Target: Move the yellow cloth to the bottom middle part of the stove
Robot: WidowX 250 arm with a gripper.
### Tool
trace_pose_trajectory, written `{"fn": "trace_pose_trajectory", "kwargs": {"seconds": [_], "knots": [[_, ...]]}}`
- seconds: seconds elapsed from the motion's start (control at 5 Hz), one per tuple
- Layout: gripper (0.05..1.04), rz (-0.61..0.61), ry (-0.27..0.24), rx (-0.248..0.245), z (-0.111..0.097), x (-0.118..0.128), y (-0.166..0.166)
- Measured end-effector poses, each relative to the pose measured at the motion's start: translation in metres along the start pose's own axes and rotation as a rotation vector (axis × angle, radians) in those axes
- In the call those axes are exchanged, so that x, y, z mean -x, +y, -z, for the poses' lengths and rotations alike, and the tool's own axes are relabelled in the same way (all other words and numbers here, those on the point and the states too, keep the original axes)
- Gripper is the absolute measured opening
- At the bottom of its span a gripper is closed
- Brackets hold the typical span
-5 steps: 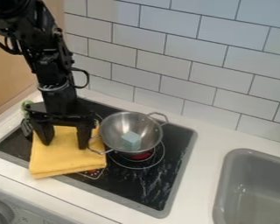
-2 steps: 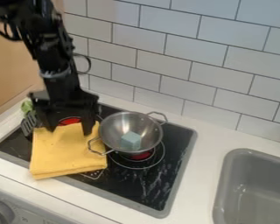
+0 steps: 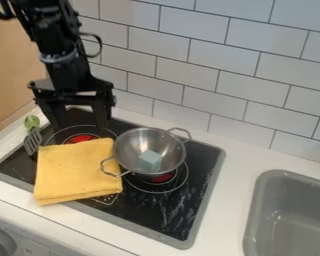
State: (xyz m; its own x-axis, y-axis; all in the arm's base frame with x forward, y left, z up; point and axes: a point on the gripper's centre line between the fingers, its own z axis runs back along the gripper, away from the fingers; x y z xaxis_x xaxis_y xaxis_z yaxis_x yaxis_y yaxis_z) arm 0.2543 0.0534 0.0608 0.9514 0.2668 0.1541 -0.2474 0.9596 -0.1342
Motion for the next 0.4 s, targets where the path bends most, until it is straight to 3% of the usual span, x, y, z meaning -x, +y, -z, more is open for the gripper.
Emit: {"fn": "trace_pose_trajectory", "kwargs": {"seconds": [0.2, 0.4], "knots": [[0.999, 0.0, -0.034, 0.02, -0.0126, -0.0016, -0.0043], [0.999, 0.0, -0.032, 0.021, -0.0126, -0.0014, -0.0044]]}}
